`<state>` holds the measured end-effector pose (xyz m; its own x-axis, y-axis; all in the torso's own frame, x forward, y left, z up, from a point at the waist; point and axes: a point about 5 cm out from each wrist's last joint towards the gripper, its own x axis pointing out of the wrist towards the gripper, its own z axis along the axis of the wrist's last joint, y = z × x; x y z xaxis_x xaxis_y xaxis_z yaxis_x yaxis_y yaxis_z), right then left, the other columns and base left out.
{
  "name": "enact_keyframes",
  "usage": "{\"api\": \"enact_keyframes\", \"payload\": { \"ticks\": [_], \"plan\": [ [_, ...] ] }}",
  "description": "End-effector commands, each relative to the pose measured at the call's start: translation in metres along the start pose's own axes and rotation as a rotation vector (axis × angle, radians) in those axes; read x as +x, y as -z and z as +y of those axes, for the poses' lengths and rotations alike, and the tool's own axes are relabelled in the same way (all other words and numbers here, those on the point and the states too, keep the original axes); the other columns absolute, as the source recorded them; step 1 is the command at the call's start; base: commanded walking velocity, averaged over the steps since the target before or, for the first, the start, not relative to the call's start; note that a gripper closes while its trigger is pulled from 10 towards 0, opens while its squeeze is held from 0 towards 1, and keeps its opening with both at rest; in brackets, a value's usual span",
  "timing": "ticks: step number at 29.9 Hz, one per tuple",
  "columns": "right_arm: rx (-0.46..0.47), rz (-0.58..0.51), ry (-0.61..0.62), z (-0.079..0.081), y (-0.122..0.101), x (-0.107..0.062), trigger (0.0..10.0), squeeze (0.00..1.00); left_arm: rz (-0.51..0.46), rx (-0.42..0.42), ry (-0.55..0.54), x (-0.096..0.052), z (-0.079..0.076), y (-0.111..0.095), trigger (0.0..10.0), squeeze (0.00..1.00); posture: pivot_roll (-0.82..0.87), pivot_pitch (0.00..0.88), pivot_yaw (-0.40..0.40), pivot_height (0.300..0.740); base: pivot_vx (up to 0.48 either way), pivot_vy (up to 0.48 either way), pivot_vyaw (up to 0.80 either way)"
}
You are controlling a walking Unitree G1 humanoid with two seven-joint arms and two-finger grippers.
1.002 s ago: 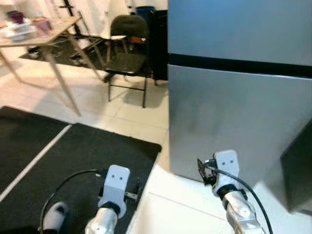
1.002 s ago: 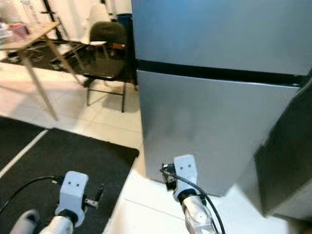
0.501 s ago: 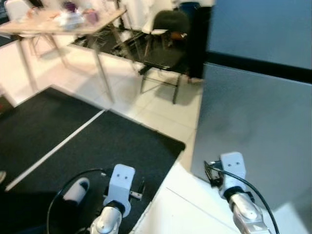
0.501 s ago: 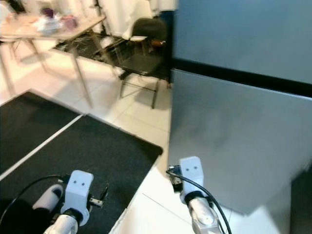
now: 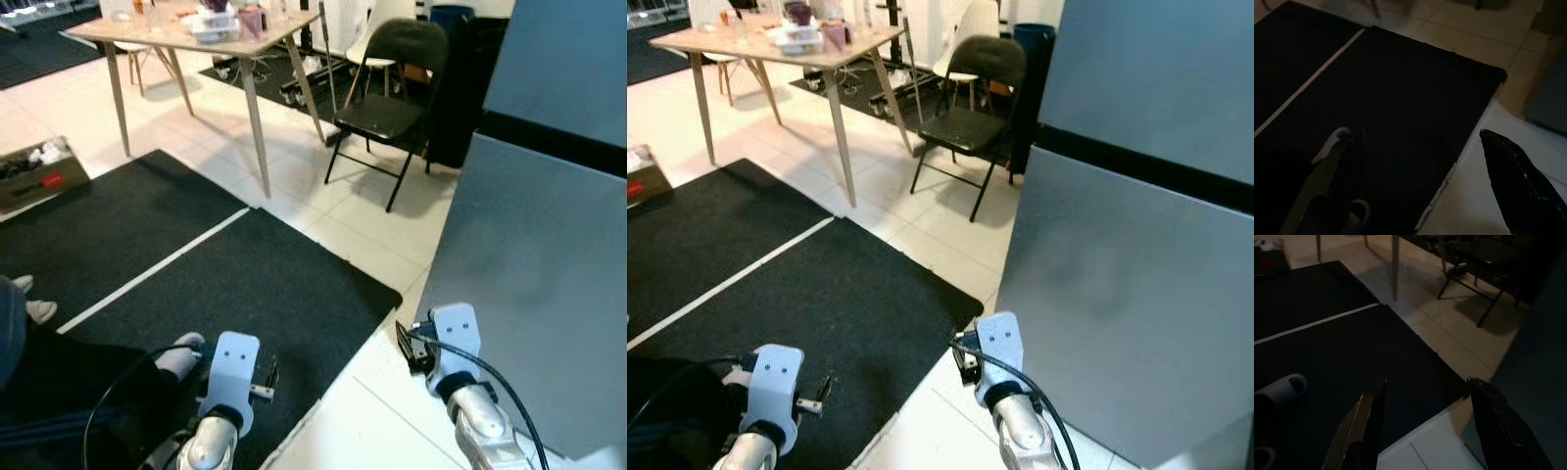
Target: Restocking fridge
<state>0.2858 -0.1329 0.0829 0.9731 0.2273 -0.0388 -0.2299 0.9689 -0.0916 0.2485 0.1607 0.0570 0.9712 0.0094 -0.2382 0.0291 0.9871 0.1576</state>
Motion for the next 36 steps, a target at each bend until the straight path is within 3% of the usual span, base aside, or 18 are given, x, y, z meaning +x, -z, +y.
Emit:
{"api": "enact_keyframes", "payload": {
  "ticks": [1,36],
  "plan": [
    [0.016,0.007,-0.005,0.0022,0.0030,-0.0035,10.0,0.00,0.043,0.009,-0.023,-0.0006,-0.0014,0.0094,10.0,0.00,-0.10,0.161,0.027,0.710,0.000,0.000,0.00],
    [0.010,0.004,-0.024,0.0037,0.0021,-0.0033,10.0,0.00,0.046,0.016,-0.068,0.0044,-0.0024,0.0103,10.0,0.00,-0.10,0.159,0.027,0.710,0.430,0.000,0.00]
  ]
}}
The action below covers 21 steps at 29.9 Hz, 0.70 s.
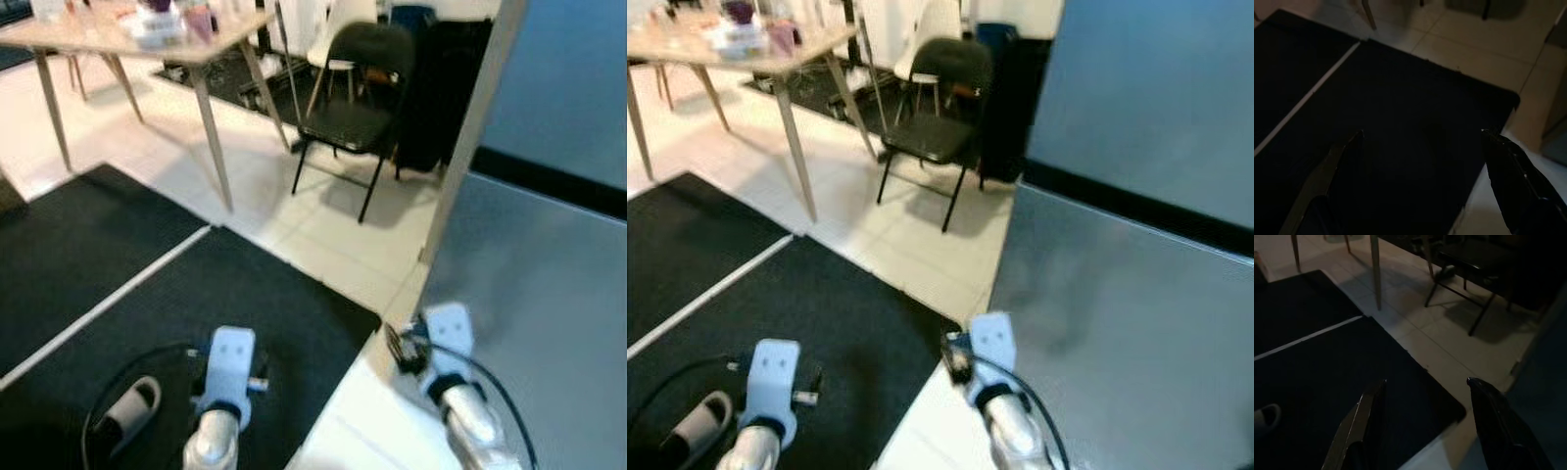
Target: Restocking fridge
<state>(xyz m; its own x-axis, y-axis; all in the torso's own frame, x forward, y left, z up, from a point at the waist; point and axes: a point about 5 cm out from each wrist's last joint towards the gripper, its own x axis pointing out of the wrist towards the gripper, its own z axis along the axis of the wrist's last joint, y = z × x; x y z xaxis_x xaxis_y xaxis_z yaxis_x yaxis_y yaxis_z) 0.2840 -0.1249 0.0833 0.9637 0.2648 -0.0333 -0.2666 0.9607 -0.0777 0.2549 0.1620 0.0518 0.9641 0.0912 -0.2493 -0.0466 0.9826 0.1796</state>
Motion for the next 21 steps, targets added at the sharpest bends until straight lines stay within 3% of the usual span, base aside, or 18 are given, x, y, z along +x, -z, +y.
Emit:
{"api": "enact_keyframes", "payload": {
  "ticks": [1,5,9,21],
  "plan": [
    [-0.002,0.013,0.011,-0.0041,0.0032,-0.0035,10.0,0.00,0.020,0.014,0.011,-0.0030,-0.0029,0.0068,10.0,0.00,-0.10,0.156,0.028,0.710,0.394,0.000,0.00],
    [0.000,0.012,0.007,-0.0040,0.0033,-0.0034,10.0,0.00,0.021,0.016,0.012,-0.0029,-0.0031,0.0069,10.0,0.00,-0.10,0.156,0.028,0.710,0.395,0.000,0.00],
    [0.001,0.010,0.012,-0.0042,0.0031,-0.0031,10.0,0.00,0.021,0.015,0.013,-0.0027,-0.0031,0.0070,10.0,0.00,-0.10,0.156,0.028,0.710,0.396,0.000,0.52],
    [0.018,0.014,0.023,-0.0055,0.0036,-0.0029,10.0,0.00,0.024,0.017,0.015,-0.0022,-0.0035,0.0072,10.0,0.00,-0.10,0.157,0.031,0.710,0.393,0.000,0.00]
  ]
}}
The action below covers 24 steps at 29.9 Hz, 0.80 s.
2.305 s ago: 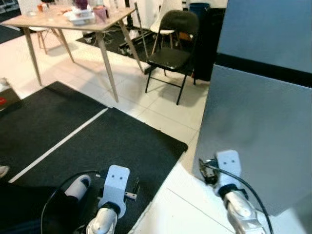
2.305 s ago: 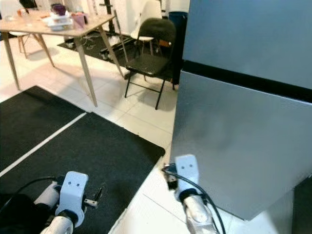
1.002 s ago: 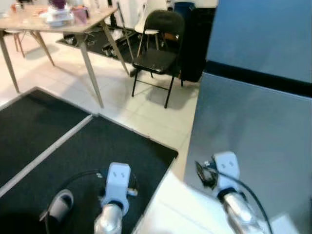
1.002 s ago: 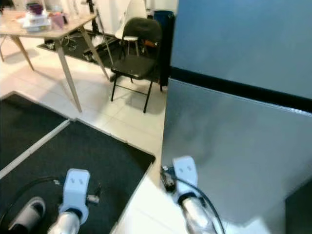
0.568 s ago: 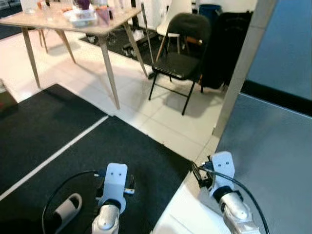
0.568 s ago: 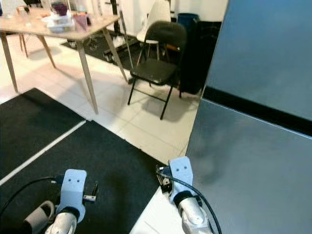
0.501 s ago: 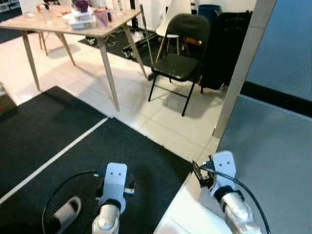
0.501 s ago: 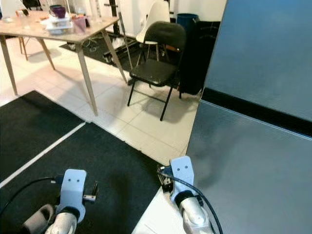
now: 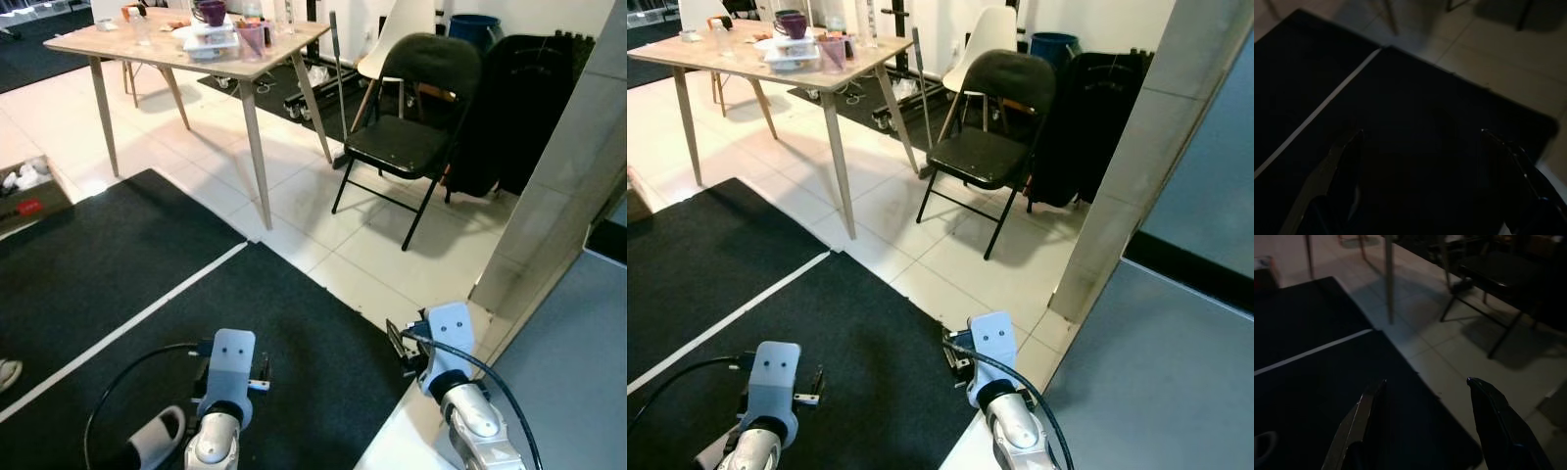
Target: Restocking fridge
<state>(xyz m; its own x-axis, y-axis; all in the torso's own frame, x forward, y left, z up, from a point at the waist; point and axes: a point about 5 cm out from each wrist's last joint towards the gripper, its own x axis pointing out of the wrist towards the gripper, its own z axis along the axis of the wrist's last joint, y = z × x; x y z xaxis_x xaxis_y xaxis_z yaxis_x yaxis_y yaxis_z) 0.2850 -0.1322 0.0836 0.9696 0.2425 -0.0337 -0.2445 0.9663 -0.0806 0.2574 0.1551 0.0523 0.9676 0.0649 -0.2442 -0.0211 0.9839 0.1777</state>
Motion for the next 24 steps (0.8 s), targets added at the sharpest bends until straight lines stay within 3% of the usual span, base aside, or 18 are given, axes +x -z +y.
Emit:
{"api": "enact_keyframes", "payload": {
  "ticks": [1,24],
  "plan": [
    [0.021,0.013,0.001,0.0019,0.0035,-0.0020,10.0,0.00,0.035,0.013,-0.010,-0.0042,0.0030,0.0098,10.0,0.00,-0.10,0.158,0.031,0.710,0.394,0.000,0.00],
    [0.023,0.015,0.001,0.0029,0.0039,-0.0015,10.0,0.00,0.036,0.013,-0.014,-0.0045,0.0028,0.0100,10.0,0.00,-0.10,0.160,0.032,0.710,0.394,0.000,0.00]
  ]
}}
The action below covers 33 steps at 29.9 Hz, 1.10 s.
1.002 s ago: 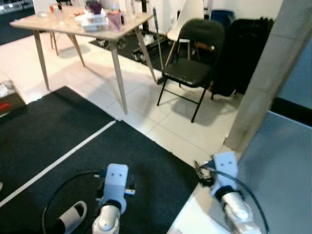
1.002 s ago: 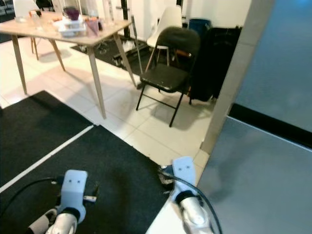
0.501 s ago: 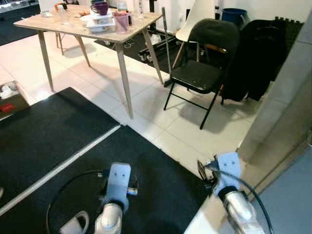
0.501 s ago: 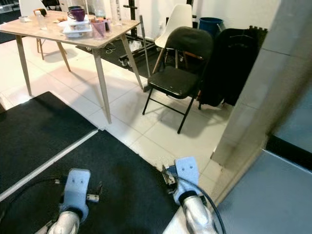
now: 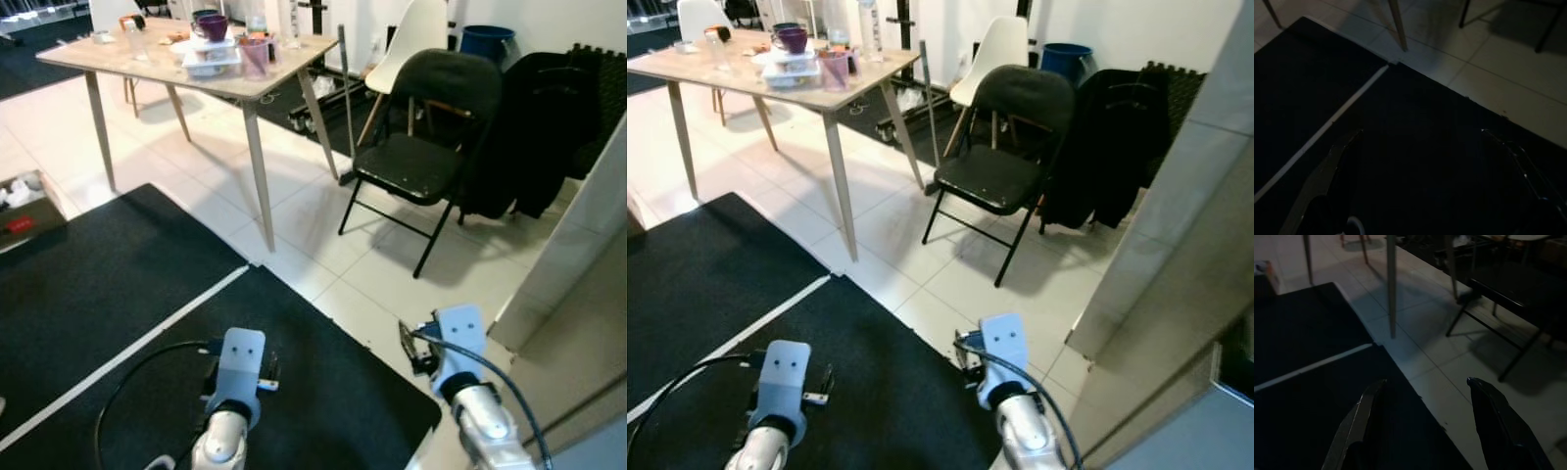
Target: Restocking fridge
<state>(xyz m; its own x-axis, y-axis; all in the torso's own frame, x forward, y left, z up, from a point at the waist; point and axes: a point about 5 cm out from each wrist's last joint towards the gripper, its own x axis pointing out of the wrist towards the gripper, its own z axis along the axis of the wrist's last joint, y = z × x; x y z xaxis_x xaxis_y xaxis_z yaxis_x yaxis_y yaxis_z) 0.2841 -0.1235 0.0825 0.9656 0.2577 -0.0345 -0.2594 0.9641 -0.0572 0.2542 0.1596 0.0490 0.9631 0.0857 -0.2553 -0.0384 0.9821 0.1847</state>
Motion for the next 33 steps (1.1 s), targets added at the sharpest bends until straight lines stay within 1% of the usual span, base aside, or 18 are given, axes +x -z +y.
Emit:
{"api": "enact_keyframes", "payload": {
  "ticks": [1,22,33],
  "plan": [
    [0.000,0.015,0.016,-0.0057,0.0033,-0.0027,10.0,0.00,0.020,0.012,0.004,-0.0025,-0.0010,0.0054,10.0,0.00,-0.10,0.160,0.032,0.710,0.382,0.000,0.00],
    [-0.010,0.011,-0.003,-0.0027,0.0028,-0.0009,10.0,0.00,0.020,0.020,0.001,-0.0029,-0.0006,0.0064,10.0,0.00,-0.09,0.152,0.033,0.710,0.381,0.000,0.00],
    [-0.012,0.009,-0.010,-0.0019,0.0026,-0.0003,10.0,0.00,0.023,0.019,0.002,-0.0035,-0.0015,0.0079,10.0,0.00,-0.09,0.146,0.032,0.710,0.369,0.000,0.56]
  ]
}}
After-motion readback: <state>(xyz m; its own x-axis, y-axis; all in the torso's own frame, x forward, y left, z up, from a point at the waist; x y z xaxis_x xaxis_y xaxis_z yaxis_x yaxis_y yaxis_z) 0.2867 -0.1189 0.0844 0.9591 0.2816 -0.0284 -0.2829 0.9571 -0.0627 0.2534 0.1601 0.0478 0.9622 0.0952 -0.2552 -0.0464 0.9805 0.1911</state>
